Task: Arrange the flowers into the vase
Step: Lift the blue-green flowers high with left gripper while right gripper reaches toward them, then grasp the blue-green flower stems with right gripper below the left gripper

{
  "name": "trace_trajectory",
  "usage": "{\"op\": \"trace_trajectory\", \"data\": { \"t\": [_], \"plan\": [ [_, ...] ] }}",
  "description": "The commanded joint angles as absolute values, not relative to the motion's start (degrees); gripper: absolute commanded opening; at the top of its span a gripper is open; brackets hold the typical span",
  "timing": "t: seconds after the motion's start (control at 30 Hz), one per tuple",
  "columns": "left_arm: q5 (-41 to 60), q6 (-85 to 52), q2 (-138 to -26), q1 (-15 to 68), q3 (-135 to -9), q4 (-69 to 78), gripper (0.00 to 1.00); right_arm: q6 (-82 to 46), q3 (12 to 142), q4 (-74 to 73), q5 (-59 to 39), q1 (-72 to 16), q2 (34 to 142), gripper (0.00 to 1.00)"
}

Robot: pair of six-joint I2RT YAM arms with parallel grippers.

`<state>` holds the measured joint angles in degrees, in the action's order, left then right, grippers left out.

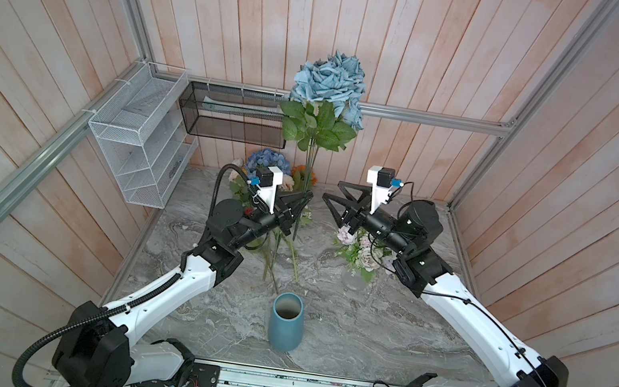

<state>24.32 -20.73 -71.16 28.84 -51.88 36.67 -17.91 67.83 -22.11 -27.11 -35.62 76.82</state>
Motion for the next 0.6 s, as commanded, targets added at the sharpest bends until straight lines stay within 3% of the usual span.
{"op": "trace_trajectory", "data": {
  "t": [0.0, 0.3, 0.57],
  "plan": [
    [26.8, -22.9, -70.2, 28.8, -50.1, 42.5, 0.00, -19.9, 68.9, -27.2, -31.4, -36.9, 77.7, 0.65],
    [19.0, -22.7, -68.2, 28.3, -49.4, 41.4, 0.00, -18.5, 59.0, -27.7, -31.6, -41.7, 74.5, 0.63],
    [23.7, -31.9, -69.6, 28.3, -49.0, 50.5, 0.00, -16.2, 60.1, -26.4, -29.7, -43.6, 78.3, 0.59]
  ]
}}
